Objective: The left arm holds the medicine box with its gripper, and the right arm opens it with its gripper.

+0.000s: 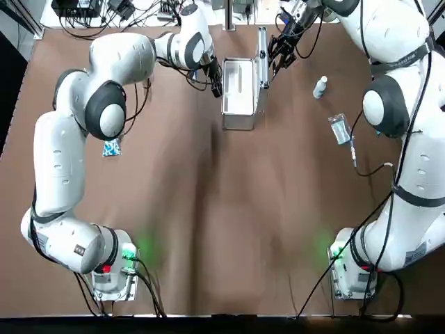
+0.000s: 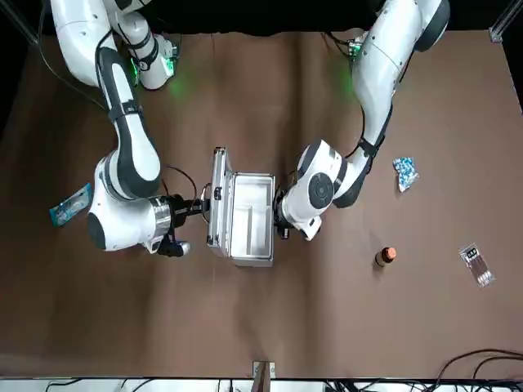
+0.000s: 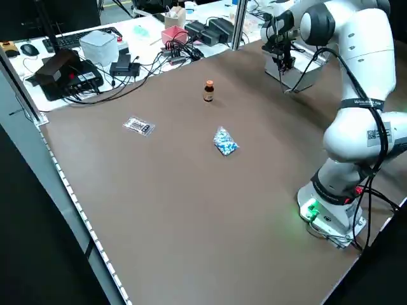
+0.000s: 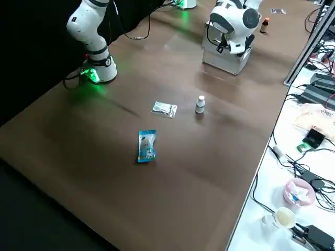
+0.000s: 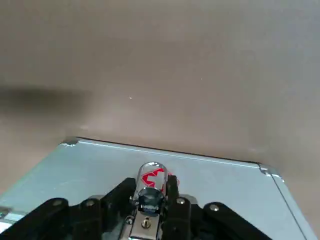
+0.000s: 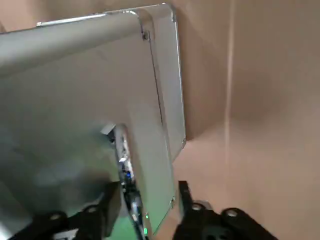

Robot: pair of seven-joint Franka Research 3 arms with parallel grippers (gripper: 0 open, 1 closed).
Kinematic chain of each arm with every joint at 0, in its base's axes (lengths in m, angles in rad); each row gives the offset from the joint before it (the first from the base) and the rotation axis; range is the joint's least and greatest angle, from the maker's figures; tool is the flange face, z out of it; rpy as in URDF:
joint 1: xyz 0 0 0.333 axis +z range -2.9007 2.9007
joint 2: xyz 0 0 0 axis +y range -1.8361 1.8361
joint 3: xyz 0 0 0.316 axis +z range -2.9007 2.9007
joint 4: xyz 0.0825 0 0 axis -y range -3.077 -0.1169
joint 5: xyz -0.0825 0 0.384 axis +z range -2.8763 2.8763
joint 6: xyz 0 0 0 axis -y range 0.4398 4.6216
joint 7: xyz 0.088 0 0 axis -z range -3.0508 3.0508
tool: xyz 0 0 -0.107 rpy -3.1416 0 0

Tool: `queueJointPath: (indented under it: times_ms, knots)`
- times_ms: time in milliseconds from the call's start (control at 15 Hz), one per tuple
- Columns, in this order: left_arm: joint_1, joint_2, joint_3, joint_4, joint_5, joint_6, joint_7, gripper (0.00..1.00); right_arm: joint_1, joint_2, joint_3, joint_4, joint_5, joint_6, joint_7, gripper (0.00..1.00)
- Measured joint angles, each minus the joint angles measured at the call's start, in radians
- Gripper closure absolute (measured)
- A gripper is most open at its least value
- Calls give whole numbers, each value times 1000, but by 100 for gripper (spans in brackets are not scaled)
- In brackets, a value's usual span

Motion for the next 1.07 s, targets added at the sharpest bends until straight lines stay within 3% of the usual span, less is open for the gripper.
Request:
queueJointPath:
  times_ms: [267,333,733,933,1067]
  knots:
    - [0,0,0,0,0,0,0,68,-26,0,-3,1,0,-18,-26,6]
    - [0,0,0,0,0,0,0,68,-42,0,-3,2,0,-35,-51,1]
    - [0,0,0,0,0,0,0,68,-194,-1,-11,19,-7,-194,-197,1]
    - [0,0,0,0,0,0,0,68,-283,-10,-14,90,-69,-266,-230,1]
    - [0,0,0,0,0,0,0,68,-348,-45,-15,172,-169,-292,-232,1]
